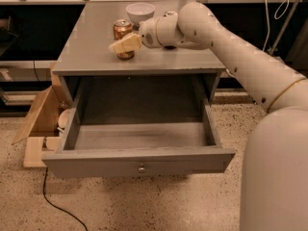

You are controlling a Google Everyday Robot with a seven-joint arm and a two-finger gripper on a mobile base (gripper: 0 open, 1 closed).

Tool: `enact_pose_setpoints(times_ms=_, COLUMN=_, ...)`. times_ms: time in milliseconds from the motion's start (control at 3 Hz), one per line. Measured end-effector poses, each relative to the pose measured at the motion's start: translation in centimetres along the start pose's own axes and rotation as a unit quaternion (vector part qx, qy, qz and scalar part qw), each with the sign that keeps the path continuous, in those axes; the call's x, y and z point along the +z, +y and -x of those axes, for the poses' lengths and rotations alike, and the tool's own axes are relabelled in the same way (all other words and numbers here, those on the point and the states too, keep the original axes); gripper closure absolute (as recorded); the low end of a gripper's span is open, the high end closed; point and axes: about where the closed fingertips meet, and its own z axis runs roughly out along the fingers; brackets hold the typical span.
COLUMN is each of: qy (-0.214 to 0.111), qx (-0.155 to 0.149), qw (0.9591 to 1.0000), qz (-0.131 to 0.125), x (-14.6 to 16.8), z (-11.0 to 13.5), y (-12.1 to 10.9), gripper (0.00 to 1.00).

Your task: Place orange can into top drawer

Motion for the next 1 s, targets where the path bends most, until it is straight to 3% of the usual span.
enact_pose_setpoints(times_ms=333, qy=-0.006, qx=0.001, qw=0.9999, qz=0.01, x=1.5, z=0.5, y=0.3, gripper=0.05)
enact_pose_setpoints(times_ms=667, qy=-0.016, qx=0.002, qw=0.9998, qz=0.015, x=2.5, z=0.9, y=0.3, gripper=0.22)
enact_pose_setpoints(times_ms=1000, qy=-0.03, qx=0.004, qw=0.9994, qz=0.018, x=2.9, z=1.1, y=0.1, gripper=0.45)
